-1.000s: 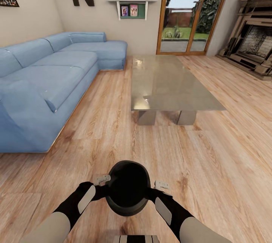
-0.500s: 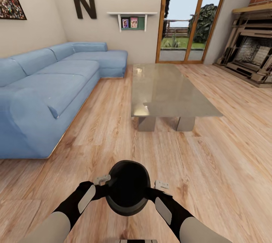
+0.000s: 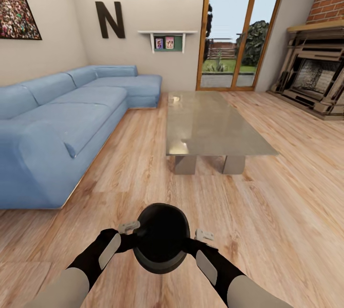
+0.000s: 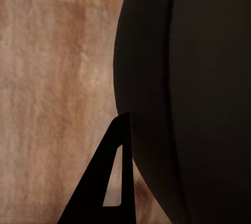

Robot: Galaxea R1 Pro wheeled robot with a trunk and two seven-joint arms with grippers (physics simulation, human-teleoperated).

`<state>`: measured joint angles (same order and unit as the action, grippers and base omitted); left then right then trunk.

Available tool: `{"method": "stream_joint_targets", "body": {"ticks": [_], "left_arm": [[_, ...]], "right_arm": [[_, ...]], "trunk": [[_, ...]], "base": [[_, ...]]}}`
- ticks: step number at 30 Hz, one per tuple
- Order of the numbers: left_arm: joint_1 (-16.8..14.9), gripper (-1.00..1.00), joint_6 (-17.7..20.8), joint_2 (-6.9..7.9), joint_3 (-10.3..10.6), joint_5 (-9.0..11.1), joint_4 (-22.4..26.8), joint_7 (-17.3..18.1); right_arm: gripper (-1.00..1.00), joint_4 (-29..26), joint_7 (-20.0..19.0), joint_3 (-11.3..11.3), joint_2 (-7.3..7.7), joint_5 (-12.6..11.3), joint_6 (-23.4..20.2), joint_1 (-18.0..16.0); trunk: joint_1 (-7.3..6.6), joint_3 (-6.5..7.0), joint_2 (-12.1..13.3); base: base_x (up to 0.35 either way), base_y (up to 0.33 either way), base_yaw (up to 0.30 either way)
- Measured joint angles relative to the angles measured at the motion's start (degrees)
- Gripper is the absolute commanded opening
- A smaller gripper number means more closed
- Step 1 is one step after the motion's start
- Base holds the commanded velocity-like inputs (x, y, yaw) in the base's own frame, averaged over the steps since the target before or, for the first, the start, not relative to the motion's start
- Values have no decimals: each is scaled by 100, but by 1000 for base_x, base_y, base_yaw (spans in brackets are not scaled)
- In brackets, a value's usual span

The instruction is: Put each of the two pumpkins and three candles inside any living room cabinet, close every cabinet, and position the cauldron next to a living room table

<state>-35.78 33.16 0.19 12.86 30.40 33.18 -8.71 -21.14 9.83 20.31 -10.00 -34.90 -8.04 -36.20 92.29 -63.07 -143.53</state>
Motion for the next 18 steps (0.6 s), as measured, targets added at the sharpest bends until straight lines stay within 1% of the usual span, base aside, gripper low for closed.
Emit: {"method": "stream_joint_targets", "body": {"ticks": [4, 6, 9, 11, 14, 18], "left_arm": [[0, -100, -41, 2, 25, 12, 2, 3], [-1, -100, -100, 5, 59, 40, 4, -1], [1, -100, -193, 4, 102, 95, 5, -11], [2, -100, -169, 2, 93, 71, 3, -8], [2, -100, -191, 2, 99, 82, 4, -8], [4, -100, -177, 10, 108, 103, 6, -12]], "right_arm": [[-100, -3, 15, 23, 0, -28, 52, 3], [-100, 6, -1, 19, 0, -10, 114, 3], [-100, 37, -81, -58, 0, 103, 192, -4], [-100, 58, -97, -58, 0, 86, 194, -3], [-100, 51, -107, -81, 0, 123, 199, -4], [-100, 51, -105, -72, 0, 109, 183, -3]], "trunk": [[-10, 89, 5], [-15, 133, 8], [-23, 200, 12], [-28, 244, 15], [-36, 311, 19], [-35, 311, 20]], "base": [[0, 0, 0], [0, 0, 0], [0, 0, 0], [0, 0, 0], [0, 0, 0], [0, 0, 0]]}}
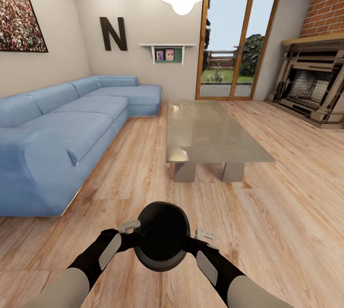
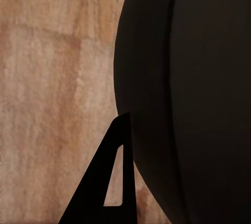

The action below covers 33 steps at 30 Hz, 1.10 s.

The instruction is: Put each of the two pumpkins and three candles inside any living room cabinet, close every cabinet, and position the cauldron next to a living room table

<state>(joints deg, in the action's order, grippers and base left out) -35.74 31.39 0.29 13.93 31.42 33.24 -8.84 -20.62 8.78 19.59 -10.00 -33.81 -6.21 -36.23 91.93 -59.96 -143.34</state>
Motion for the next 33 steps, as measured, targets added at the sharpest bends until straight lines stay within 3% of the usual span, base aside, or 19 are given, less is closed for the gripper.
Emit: {"method": "stream_joint_targets", "body": {"ticks": [11, 33], "left_arm": [[-1, -100, 17, 3, -3, 11, -2, 0], [-1, -100, 26, 5, 3, 21, 0, -9]], "right_arm": [[-100, -18, 13, -6, 0, 8, -37, 2], [-100, -24, 30, 5, 0, -4, -56, 1]], "trunk": [[0, 14, 0], [-1, 37, 0]], "base": [[0, -16, -61], [48, -148, -26]]}}
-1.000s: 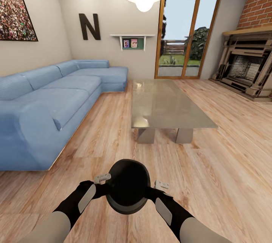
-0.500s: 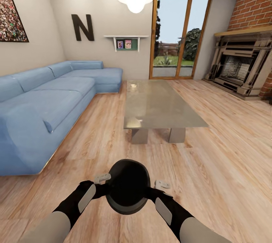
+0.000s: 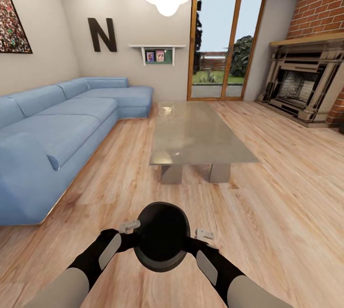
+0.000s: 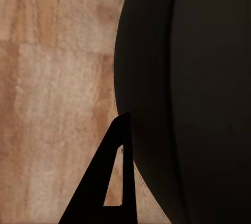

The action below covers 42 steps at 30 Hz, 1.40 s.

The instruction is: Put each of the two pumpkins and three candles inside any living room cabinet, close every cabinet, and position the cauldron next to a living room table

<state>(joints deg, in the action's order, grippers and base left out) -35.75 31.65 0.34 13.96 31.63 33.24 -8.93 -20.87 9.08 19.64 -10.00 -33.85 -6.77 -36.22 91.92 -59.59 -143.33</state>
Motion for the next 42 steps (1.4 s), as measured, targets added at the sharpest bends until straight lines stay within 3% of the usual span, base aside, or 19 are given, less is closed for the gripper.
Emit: {"method": "stream_joint_targets", "body": {"ticks": [42], "left_arm": [[0, -100, 7, 6, 1, 16, 0, 2]], "right_arm": [[-100, -12, 6, 2, 0, 6, -21, 0]], "trunk": [[0, 0, 0]], "base": [[148, -51, 0]]}}
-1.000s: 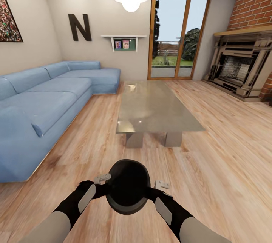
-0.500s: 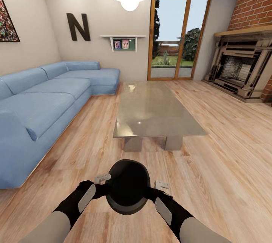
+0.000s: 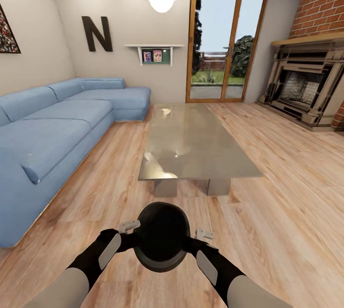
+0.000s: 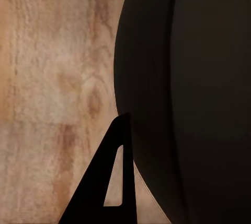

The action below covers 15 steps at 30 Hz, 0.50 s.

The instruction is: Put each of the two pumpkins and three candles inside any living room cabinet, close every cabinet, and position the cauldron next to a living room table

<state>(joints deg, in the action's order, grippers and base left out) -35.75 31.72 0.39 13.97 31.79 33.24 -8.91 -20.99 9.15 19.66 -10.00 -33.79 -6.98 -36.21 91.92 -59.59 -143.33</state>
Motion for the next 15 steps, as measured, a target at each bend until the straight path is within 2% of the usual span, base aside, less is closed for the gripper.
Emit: {"method": "stream_joint_targets", "body": {"ticks": [15], "left_arm": [[0, -100, 6, 1, -3, 1, 0, 1]], "right_arm": [[-100, -9, 9, 2, 0, 0, -13, 0]], "trunk": [[0, 0, 0]], "base": [[169, -128, 0]]}}
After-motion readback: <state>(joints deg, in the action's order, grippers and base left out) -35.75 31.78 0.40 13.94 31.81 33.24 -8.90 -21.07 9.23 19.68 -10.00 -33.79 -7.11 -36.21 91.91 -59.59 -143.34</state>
